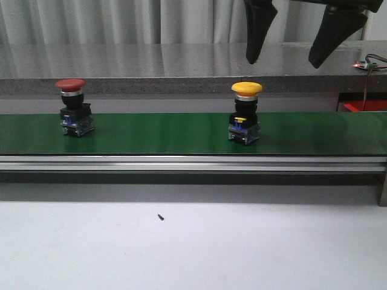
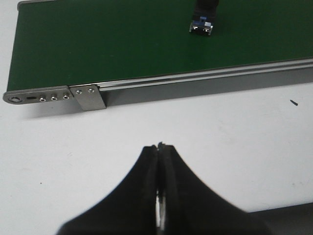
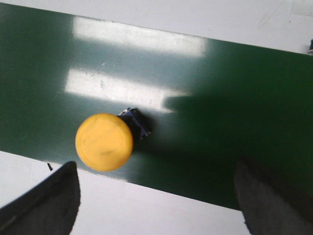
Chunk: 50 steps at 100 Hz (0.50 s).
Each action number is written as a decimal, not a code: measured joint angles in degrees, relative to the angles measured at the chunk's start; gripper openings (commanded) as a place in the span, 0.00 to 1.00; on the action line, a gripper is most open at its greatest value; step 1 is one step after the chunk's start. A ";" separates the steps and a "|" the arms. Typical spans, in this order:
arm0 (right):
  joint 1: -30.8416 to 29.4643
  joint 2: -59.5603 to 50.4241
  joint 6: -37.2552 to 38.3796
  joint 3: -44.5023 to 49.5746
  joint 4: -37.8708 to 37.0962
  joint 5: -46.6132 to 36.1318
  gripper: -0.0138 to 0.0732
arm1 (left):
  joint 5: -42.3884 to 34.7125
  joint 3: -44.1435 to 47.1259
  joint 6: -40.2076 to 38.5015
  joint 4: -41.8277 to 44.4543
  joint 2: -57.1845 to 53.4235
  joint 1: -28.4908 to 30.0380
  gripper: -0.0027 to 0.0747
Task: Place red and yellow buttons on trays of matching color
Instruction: 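Close the right gripper on the yellow button and lift it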
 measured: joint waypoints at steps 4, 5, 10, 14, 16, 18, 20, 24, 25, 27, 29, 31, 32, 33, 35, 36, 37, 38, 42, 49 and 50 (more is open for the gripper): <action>0.23 0.34 0.16 -0.35 0.00 0.03 0.89 | 0.00 0.00 0.00 0.00 0.00 0.00 0.01; 0.23 0.57 0.27 -0.33 0.00 0.03 0.89 | 0.00 0.00 0.00 0.00 0.00 0.00 0.01; 0.28 1.04 0.40 -0.46 0.00 0.03 0.89 | 0.00 0.00 0.00 0.00 0.00 0.00 0.01; 0.37 1.51 0.39 -0.57 0.11 -0.08 0.89 | 0.00 0.00 0.00 0.00 0.00 0.00 0.01; 0.37 1.66 0.39 -0.57 0.11 -0.08 0.89 | 0.00 0.00 0.00 0.00 0.00 0.00 0.01; 0.37 1.89 0.39 -0.66 0.11 -0.08 0.89 | 0.00 0.00 0.00 0.00 0.00 0.00 0.01; 0.37 2.24 0.39 -0.66 0.11 -0.08 0.89 | 0.00 0.00 0.00 0.00 0.00 0.00 0.01; 0.37 2.82 0.39 -0.66 0.11 -0.19 0.89 | 0.00 0.00 0.00 0.00 0.00 0.00 0.01; 0.37 2.94 0.39 -0.66 0.11 -0.19 0.89 | 0.00 0.00 0.00 0.00 0.00 0.00 0.01; 0.37 3.27 0.39 -0.66 0.11 -0.19 0.89 | 0.00 0.00 0.00 0.00 0.00 0.00 0.01; 0.37 3.56 0.39 -0.66 0.11 -0.32 0.89 | 0.00 0.00 0.00 0.00 0.00 0.00 0.01; 0.37 3.87 0.39 -0.66 0.11 -0.32 0.89 | 0.00 0.00 0.00 0.00 0.00 0.00 0.01; 0.37 3.89 0.39 -0.66 0.11 -0.44 0.89 | 0.00 0.00 0.00 0.00 0.00 0.00 0.01; 0.37 4.15 0.39 -0.66 0.11 -0.55 0.89 | 0.00 0.00 0.00 0.00 0.00 0.00 0.01; 0.37 4.44 0.39 -0.66 0.11 -0.67 0.89 | 0.00 0.00 0.00 0.00 0.00 0.00 0.01; 0.37 4.46 0.39 -0.66 0.11 -0.66 0.89 | 0.00 0.00 0.00 0.00 0.00 0.00 0.01; 0.37 4.61 0.39 -0.66 0.11 -0.80 0.89 | 0.00 0.00 0.00 0.00 0.00 0.00 0.01; 0.37 4.77 0.39 -0.66 0.11 -0.80 0.89 | 0.00 0.00 0.00 0.00 0.00 0.00 0.01; 0.37 5.25 0.39 -0.66 0.11 -1.07 0.88 | 0.00 0.00 0.00 0.00 0.00 0.00 0.01; 0.37 6.02 0.39 -0.66 0.11 -1.30 0.84 | 0.00 0.00 0.00 0.00 0.00 0.00 0.01; 0.37 6.00 0.39 -0.66 0.11 -1.30 0.83 | 0.00 0.00 0.00 0.00 0.00 0.00 0.01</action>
